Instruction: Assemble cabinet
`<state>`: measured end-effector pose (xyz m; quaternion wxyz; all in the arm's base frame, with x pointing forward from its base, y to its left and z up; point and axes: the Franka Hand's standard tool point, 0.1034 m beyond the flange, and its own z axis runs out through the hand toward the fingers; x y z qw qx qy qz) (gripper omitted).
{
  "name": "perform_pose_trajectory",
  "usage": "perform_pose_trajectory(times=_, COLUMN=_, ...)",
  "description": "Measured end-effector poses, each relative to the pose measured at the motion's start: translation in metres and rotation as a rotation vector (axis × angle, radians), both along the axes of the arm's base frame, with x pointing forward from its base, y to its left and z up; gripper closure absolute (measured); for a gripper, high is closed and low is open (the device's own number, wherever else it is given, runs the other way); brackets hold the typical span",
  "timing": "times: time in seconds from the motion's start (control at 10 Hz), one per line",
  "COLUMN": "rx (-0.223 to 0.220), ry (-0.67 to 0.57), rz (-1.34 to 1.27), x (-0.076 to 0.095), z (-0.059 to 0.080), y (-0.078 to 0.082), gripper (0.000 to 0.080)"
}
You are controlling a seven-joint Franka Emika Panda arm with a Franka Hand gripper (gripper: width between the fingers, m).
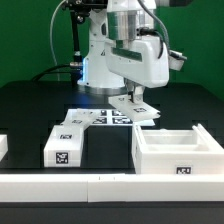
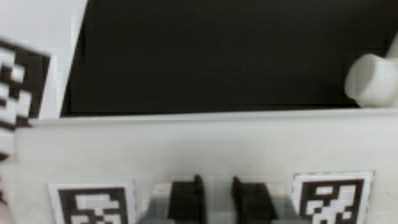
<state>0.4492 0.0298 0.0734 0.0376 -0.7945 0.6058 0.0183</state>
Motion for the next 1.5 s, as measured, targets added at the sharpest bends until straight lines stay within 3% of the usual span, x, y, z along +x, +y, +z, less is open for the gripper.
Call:
perform_pose_trajectory(times=0.2, rx=0.028, ry=0.068, rz=-0.061, x=-0.009, z=-0.001, y=0.010, gripper=0.0735)
perform_pose_trajectory(times=0.4, rx=0.041, ry=0.117, rz=-0.120, x=0.000, z=0.000, y=0.029, gripper=0.0735)
perform_pose_trajectory(times=0.8, rx=0.040, ry=0.111, rz=-0.090, x=0.002, z=-0.002, y=0.030, gripper=0.0735)
perform_pose_trajectory(times=1.0, rx=0.064, ry=0.245, rz=-0.167, x=-0.008, z=0.007, y=0.039, gripper=0.0735)
perform_pose_trajectory(times=1.3, rx=0.050, ry=0.287, rz=-0.246, x=-0.009, z=0.002, y=0.054, gripper=0.0735)
perform_pose_trajectory(times=1.5, rx=0.051, ry=0.288, rz=-0.244, x=-0.009, z=0.001, y=0.054, gripper=0.0735)
